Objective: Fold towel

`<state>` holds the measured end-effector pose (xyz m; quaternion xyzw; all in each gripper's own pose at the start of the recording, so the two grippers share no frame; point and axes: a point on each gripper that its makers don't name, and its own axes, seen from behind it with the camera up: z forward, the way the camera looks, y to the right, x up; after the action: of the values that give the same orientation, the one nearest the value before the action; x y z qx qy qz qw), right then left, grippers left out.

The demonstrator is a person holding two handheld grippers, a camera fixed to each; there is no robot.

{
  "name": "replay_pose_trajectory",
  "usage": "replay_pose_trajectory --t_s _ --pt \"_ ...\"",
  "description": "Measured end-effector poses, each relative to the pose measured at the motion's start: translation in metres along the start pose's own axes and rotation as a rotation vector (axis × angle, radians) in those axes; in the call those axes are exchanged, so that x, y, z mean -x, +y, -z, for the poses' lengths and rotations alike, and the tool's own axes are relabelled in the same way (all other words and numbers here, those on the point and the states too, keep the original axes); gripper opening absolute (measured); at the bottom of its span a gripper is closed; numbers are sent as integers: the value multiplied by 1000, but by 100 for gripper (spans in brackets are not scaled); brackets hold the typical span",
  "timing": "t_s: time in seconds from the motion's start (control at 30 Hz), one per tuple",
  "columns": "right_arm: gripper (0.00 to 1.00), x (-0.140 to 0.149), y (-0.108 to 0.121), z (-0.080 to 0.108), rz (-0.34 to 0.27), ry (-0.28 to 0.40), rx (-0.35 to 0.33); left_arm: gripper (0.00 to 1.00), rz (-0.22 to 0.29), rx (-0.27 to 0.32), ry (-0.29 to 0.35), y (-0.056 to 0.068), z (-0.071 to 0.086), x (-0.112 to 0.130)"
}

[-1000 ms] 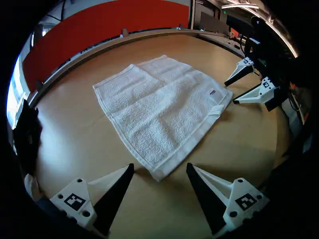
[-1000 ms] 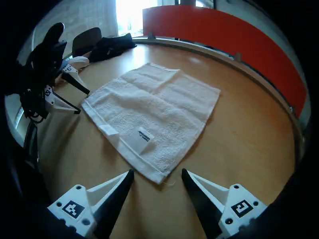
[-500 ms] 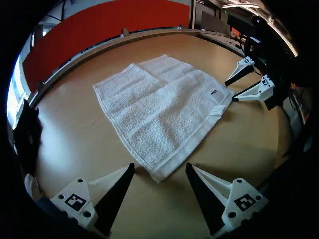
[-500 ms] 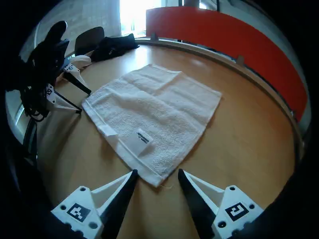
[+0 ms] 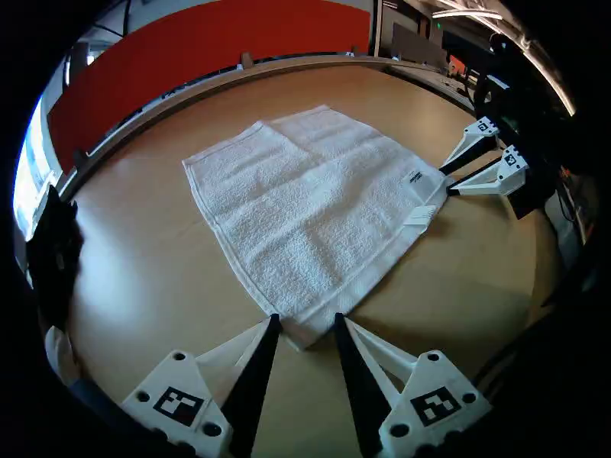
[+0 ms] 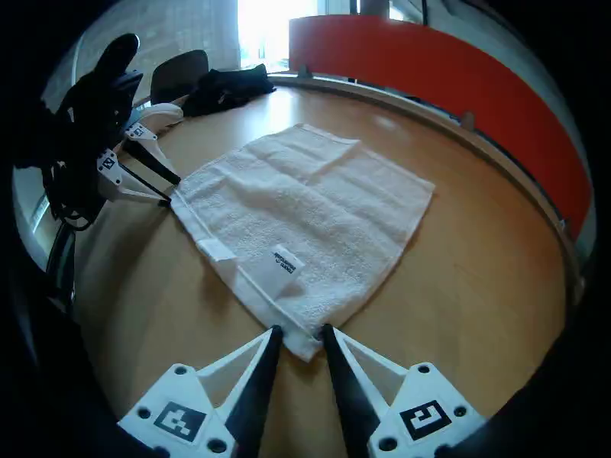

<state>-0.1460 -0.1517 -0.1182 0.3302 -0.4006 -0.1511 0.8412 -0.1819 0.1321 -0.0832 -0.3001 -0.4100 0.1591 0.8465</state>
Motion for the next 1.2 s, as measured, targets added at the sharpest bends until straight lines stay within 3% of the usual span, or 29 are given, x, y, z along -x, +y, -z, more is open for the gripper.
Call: replay_pose_trajectory --t_s 0.1,0.3,0.77,1.2 --pt "26 -1 0 -1 -3 -1 1 37 6 -5 -1 1 0 0" --pt "18 -2 -2 -1 -21 -5 2 18 32 -24 -8 2 0 -1" --pt "15 -20 0 9 -42 26 18 15 97 -5 -3 5 10 -7" --pt "15 -58 -2 46 -28 87 30 15 152 -41 35 4 53 -35"
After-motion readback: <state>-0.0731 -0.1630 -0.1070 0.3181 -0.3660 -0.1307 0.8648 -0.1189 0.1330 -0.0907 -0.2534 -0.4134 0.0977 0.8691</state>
